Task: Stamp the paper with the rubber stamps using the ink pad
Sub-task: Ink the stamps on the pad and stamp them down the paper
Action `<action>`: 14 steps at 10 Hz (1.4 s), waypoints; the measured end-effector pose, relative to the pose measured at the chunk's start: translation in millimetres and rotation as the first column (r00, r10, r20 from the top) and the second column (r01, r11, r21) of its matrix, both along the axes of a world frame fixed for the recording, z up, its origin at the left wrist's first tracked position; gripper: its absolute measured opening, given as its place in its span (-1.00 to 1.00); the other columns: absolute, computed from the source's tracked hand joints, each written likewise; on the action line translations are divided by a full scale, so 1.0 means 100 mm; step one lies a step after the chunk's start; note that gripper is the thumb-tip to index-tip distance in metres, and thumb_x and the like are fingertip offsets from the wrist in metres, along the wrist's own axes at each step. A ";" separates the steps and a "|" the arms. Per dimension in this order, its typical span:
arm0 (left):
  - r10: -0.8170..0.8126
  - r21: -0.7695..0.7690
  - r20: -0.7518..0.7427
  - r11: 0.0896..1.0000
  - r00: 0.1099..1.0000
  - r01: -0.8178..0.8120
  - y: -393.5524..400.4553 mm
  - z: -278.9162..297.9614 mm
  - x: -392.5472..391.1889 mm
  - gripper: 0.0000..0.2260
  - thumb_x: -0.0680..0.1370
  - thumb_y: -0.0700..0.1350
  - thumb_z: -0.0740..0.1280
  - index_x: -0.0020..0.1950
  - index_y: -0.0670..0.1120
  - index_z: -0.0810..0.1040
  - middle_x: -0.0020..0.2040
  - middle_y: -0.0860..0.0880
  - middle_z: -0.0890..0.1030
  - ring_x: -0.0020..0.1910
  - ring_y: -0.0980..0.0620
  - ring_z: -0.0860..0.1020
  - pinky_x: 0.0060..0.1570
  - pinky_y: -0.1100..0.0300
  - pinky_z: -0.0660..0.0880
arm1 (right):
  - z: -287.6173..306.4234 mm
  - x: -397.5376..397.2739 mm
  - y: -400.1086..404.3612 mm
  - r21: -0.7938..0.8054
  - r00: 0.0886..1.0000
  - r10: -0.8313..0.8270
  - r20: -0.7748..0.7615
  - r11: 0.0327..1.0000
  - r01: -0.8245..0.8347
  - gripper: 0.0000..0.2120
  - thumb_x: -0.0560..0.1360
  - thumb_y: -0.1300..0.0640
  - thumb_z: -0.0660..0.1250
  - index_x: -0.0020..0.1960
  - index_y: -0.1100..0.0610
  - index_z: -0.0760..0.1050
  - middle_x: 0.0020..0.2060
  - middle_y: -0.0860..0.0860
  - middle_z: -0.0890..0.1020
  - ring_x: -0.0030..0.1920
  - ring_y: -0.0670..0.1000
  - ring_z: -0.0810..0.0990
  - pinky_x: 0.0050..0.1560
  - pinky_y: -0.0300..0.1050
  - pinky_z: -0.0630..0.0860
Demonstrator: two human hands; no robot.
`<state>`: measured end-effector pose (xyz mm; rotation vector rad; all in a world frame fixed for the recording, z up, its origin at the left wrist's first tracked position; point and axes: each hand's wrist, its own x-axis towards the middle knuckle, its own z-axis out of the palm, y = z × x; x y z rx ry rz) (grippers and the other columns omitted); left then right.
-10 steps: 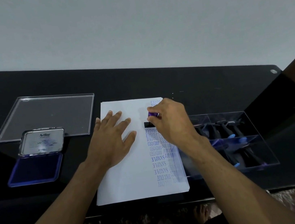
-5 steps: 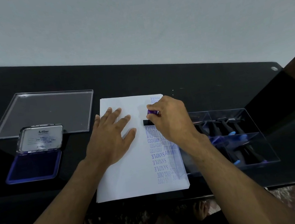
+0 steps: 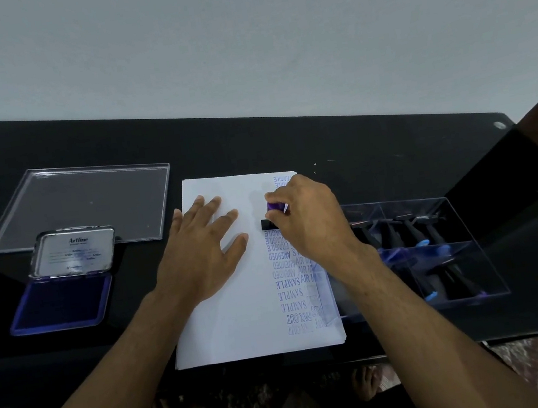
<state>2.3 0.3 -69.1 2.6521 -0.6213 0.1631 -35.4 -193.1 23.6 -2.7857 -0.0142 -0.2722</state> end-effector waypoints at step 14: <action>0.007 0.001 0.000 1.000 1.000 -0.007 0.00 -0.02 0.00 -0.36 0.57 0.37 -0.04 0.50 0.08 0.44 0.59 -0.01 0.28 0.61 -0.03 0.11 0.56 -0.21 0.00 | 0.05 -0.03 0.01 0.021 1.000 -0.005 -0.029 1.000 0.005 -0.80 0.57 0.09 0.37 0.13 0.13 0.65 0.05 0.05 0.62 -0.01 0.01 0.61 0.10 -0.15 0.51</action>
